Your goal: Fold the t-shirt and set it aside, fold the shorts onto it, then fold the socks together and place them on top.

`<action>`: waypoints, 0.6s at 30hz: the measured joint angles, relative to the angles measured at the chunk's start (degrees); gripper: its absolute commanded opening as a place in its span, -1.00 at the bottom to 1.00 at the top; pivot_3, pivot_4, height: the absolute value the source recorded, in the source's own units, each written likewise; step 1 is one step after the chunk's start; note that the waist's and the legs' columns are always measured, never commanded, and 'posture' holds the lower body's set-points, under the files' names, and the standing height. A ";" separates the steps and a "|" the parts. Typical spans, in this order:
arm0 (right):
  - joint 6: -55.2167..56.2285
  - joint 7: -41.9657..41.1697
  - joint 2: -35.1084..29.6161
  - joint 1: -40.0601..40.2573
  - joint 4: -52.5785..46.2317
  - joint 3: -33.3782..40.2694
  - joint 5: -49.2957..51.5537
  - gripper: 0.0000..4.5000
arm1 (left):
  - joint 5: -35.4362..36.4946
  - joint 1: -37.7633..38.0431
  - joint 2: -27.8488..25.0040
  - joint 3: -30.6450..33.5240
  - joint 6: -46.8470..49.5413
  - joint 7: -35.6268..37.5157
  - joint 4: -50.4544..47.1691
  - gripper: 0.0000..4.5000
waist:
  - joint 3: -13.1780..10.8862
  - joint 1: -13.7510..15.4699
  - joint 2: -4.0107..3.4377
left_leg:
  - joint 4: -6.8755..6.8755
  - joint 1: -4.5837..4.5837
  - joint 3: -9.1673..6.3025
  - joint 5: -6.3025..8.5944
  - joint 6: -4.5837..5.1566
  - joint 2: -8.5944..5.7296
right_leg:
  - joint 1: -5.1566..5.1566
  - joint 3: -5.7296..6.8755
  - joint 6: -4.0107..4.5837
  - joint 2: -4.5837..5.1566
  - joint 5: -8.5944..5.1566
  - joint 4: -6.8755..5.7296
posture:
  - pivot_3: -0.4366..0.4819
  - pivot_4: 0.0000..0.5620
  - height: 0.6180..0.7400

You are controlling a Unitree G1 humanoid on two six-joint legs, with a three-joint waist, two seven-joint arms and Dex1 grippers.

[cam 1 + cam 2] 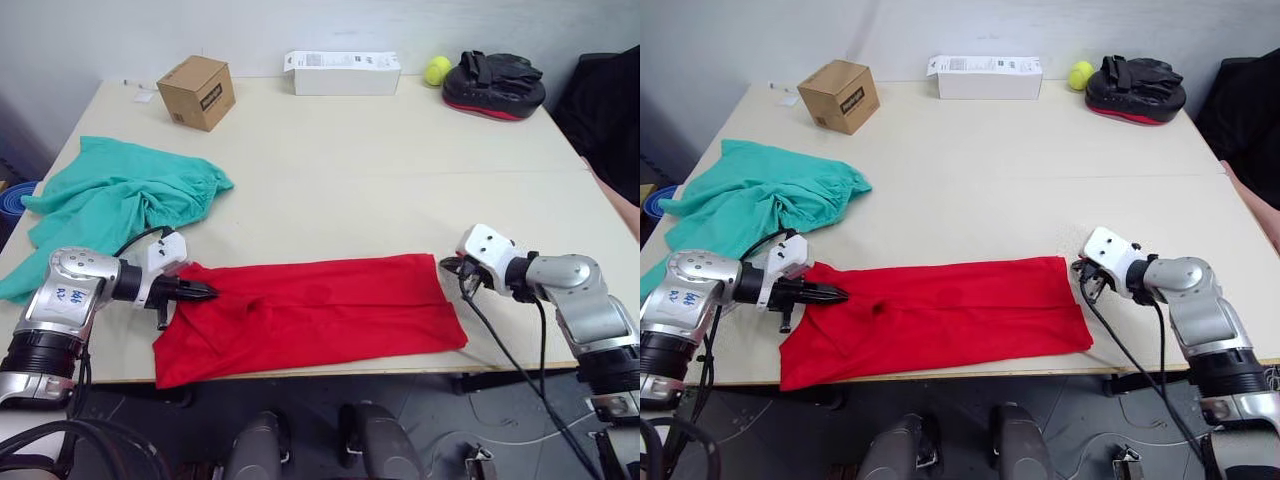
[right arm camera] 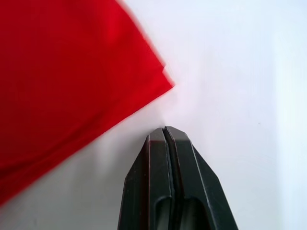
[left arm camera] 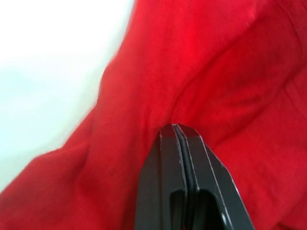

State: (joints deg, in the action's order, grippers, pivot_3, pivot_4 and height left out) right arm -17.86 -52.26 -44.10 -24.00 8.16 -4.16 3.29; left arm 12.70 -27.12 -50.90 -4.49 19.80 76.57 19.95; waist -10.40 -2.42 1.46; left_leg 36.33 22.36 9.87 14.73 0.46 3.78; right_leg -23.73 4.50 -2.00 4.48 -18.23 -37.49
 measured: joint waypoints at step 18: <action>-4.67 2.14 9.72 -1.84 -9.96 -9.73 0.19 -1.00 | -0.25 0.41 -0.32 -10.31 0.36 3.31 -14.17 -0.99 | -0.18 -0.57 0.46 | -0.07 0.58 -0.01 -0.37 -0.31 -0.06 | -0.69 -0.01 0.03 -0.01 -0.06 -0.27 | -0.05 -0.47 1.00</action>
State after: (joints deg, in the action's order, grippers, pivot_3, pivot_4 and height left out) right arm -22.54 -50.13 -34.38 -25.85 -1.79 -13.89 3.48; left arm 12.45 -26.71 -51.22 -14.80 20.17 79.88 5.78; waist -10.58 -2.99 1.92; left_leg 36.27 22.94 9.86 14.37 0.15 3.72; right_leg -24.42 4.49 -1.96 4.47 -18.30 -37.76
